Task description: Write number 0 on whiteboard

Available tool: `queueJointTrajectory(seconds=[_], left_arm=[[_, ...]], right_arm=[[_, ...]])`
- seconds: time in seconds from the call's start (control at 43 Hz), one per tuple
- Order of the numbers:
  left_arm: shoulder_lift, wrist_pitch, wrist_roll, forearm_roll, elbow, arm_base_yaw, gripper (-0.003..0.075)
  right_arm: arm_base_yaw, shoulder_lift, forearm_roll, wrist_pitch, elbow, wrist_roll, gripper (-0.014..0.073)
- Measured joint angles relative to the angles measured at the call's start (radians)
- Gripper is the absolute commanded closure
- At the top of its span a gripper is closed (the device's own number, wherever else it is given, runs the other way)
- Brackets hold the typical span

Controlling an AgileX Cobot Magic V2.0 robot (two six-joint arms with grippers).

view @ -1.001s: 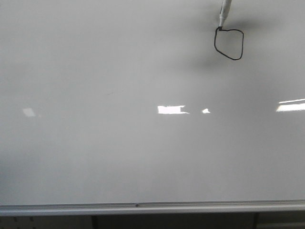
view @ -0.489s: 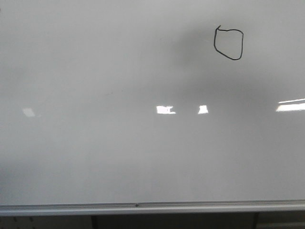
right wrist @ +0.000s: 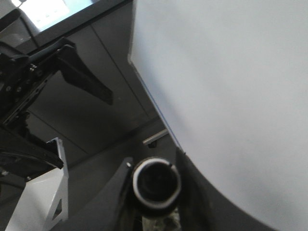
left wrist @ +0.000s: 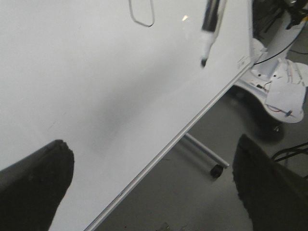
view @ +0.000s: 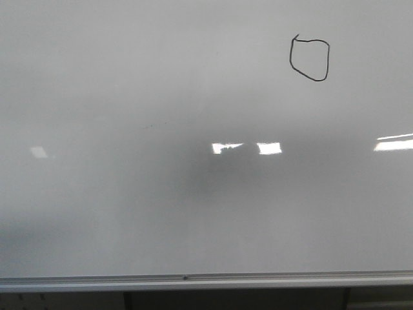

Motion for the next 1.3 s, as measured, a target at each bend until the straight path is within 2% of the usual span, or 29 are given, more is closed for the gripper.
queueJointTrajectory(seconds=[0.209,0.512,0.791,0.931,1.094,1.304], left_arm=[[0.0,0.084,0.08,-0.086,-0.015,0.0,0.0072],[0.0,0.158,0.125,-0.159,-0.018,0.0,0.0076],[0.014,0.216,0.13,-0.216,-0.018,0.0,0.0178],[0.022,0.231,0.132,-0.233,-0.018,0.0,0.0265],[0.024,0.233,0.132,-0.246,-0.018,0.0,0.0419],[0.024,0.238,0.132,-0.253,-0.018,0.0,0.0743]], right_arm=[[0.112,0.0,0.021,0.002,0.0,-0.001,0.0653],[0.211,0.0,0.05,0.002,0.0,-0.002,0.0653],[0.238,0.0,0.087,0.002,0.0,-0.004,0.0653],[0.238,0.0,0.103,0.002,0.0,-0.007,0.0653],[0.238,0.0,0.115,0.002,0.0,-0.011,0.0653],[0.238,0.0,0.12,0.0,0.0,-0.012,0.0653]])
